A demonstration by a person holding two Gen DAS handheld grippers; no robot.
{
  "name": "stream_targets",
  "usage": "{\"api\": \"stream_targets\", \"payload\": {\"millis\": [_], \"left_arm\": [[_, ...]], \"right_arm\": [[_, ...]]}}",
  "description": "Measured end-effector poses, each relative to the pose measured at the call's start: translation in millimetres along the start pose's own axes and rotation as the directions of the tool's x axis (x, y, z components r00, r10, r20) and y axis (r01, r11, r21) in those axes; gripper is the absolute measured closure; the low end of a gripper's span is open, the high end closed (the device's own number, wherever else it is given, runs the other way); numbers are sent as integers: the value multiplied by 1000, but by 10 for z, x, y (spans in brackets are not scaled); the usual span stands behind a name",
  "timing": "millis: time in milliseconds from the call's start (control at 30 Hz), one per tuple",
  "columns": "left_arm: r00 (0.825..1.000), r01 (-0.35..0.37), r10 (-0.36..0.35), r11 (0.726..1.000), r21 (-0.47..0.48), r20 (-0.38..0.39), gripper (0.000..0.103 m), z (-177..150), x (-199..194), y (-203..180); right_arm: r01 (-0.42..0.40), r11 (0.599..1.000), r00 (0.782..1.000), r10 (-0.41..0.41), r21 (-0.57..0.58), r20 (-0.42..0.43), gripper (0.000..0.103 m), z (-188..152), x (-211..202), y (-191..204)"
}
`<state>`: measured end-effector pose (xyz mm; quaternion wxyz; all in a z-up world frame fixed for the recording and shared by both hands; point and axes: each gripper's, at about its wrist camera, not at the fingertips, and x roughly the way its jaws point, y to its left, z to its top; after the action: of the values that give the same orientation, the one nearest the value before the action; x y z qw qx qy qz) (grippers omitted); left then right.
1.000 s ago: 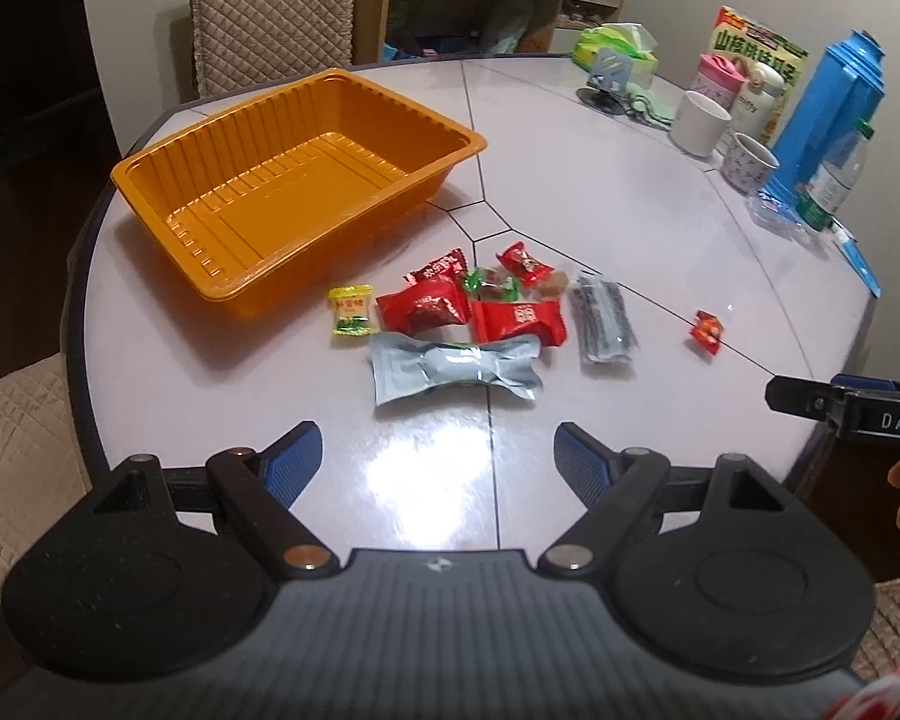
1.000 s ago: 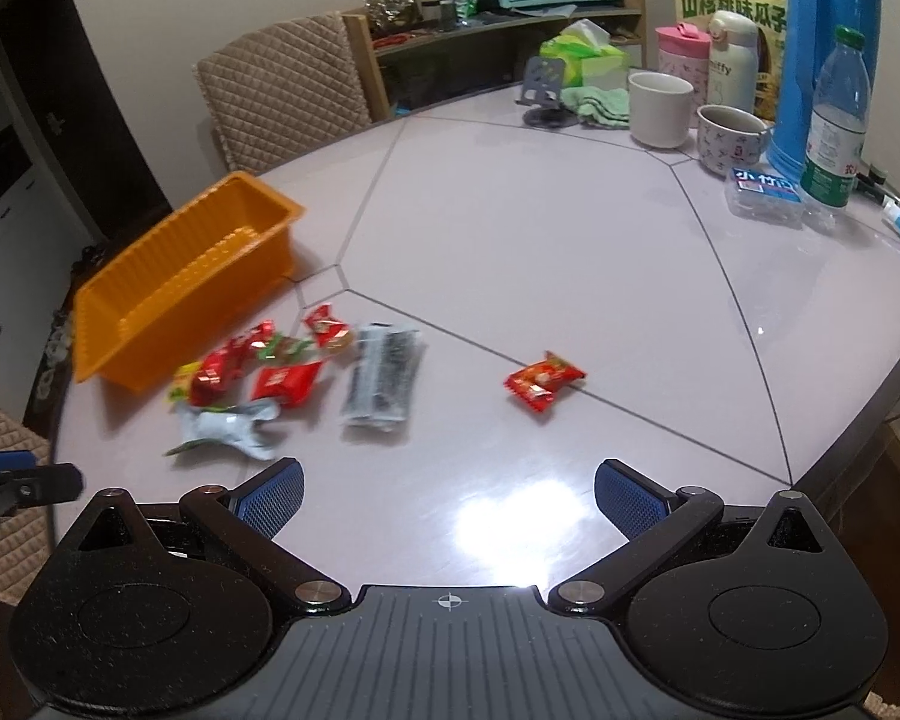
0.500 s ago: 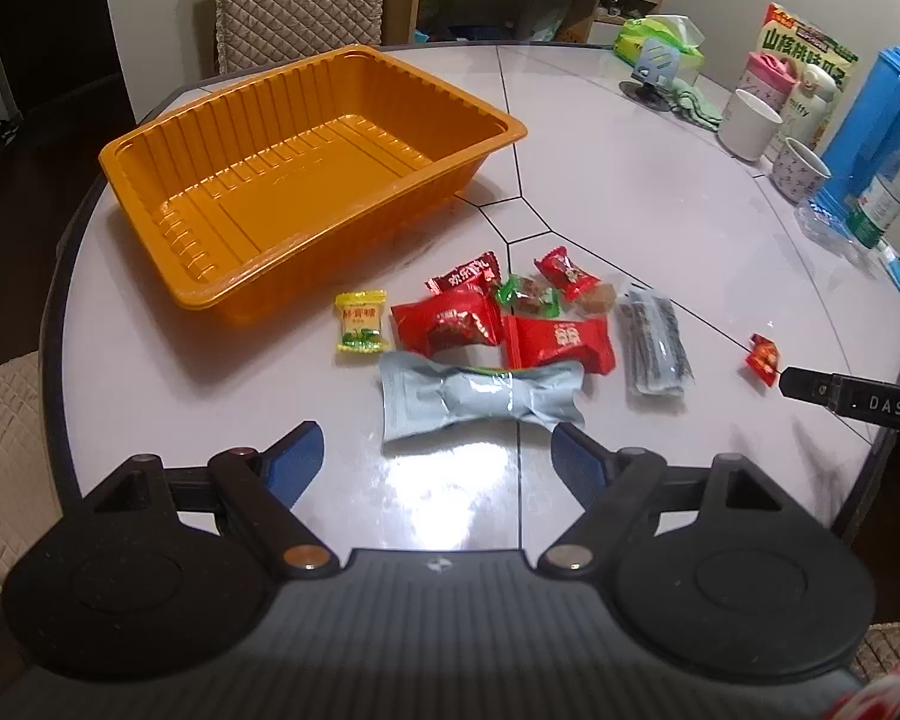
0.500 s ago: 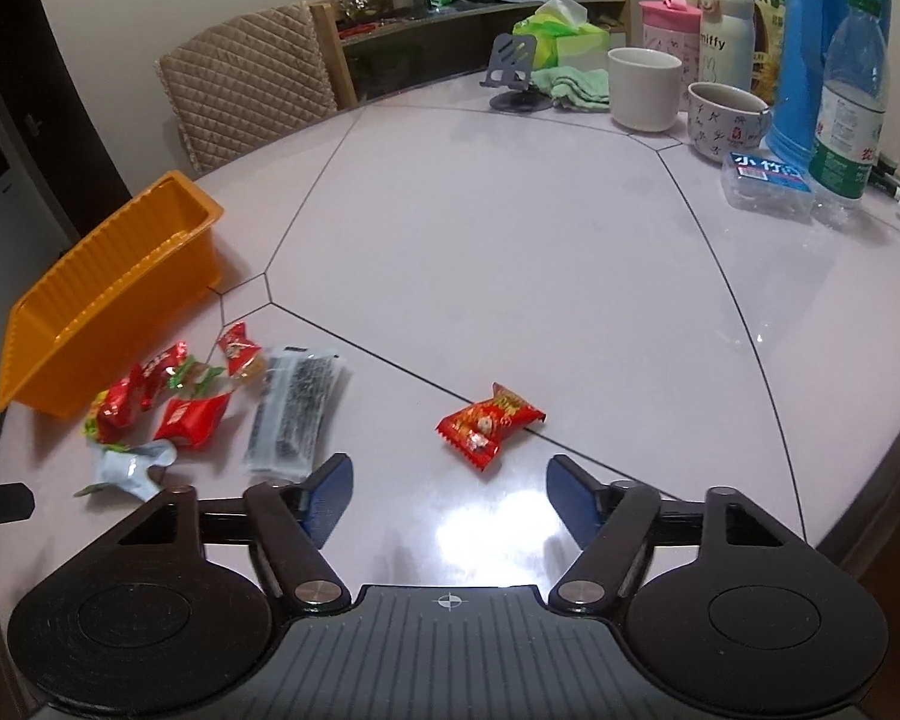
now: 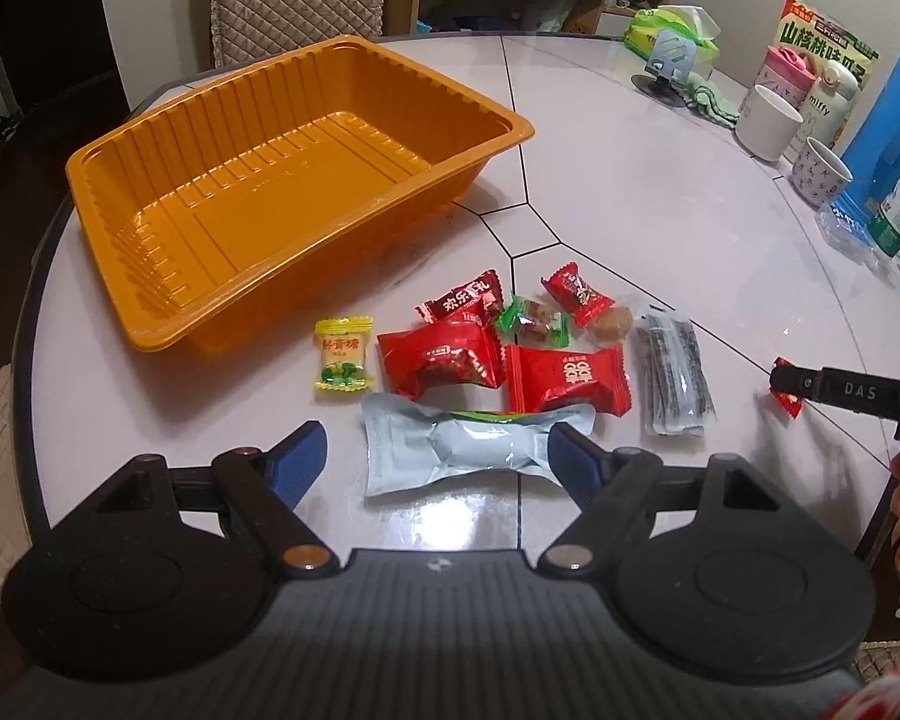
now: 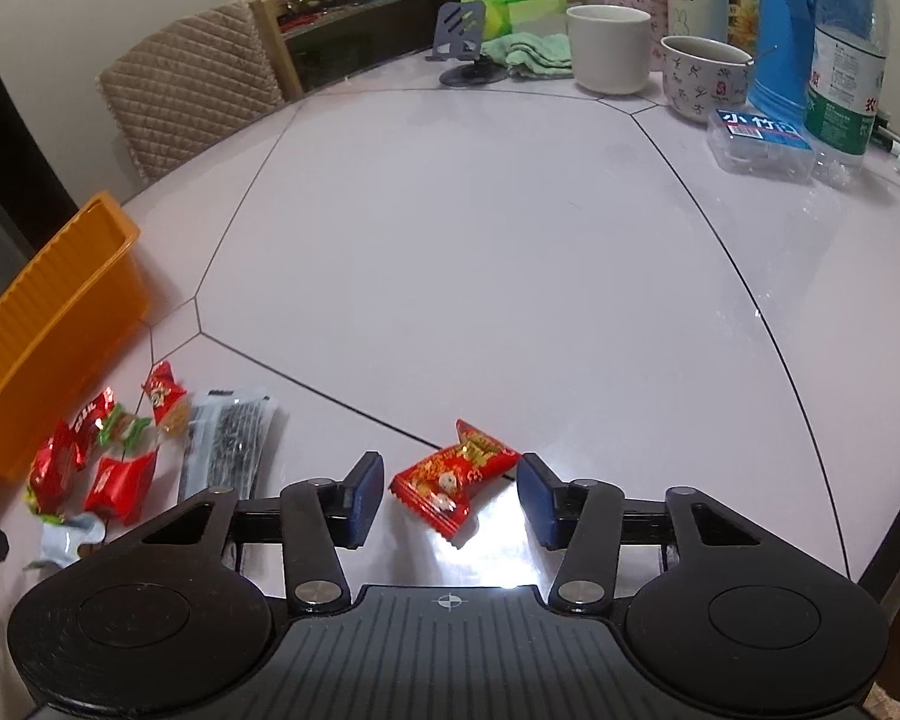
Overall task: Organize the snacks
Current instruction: 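Move the right gripper to the lone small red candy and grasp it, then grasp the silver-green snack packet with the left gripper while the right holds the red candy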
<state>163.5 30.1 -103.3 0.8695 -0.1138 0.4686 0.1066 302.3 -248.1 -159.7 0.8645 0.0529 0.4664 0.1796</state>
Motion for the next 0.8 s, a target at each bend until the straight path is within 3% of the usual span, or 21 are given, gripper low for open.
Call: {"api": "stream_targets", "payload": {"millis": [267, 467, 800], "left_arm": [[1000, 12, -12, 1000, 10, -11, 26, 14, 82, -9], [999, 37, -36, 998, 47, -24, 29, -2, 119, -13], [995, 99, -94, 963, 250, -33, 29, -93, 211, -82]], "right_arm": [[44, 997, 999, -44, -67, 1, 73, -18, 85, 59], [24, 995, 1000, -25, -95, -10, 76, -34, 77, 38], [-5, 997, 999, 1, -77, -44, 78, -92, -78, 13]]}}
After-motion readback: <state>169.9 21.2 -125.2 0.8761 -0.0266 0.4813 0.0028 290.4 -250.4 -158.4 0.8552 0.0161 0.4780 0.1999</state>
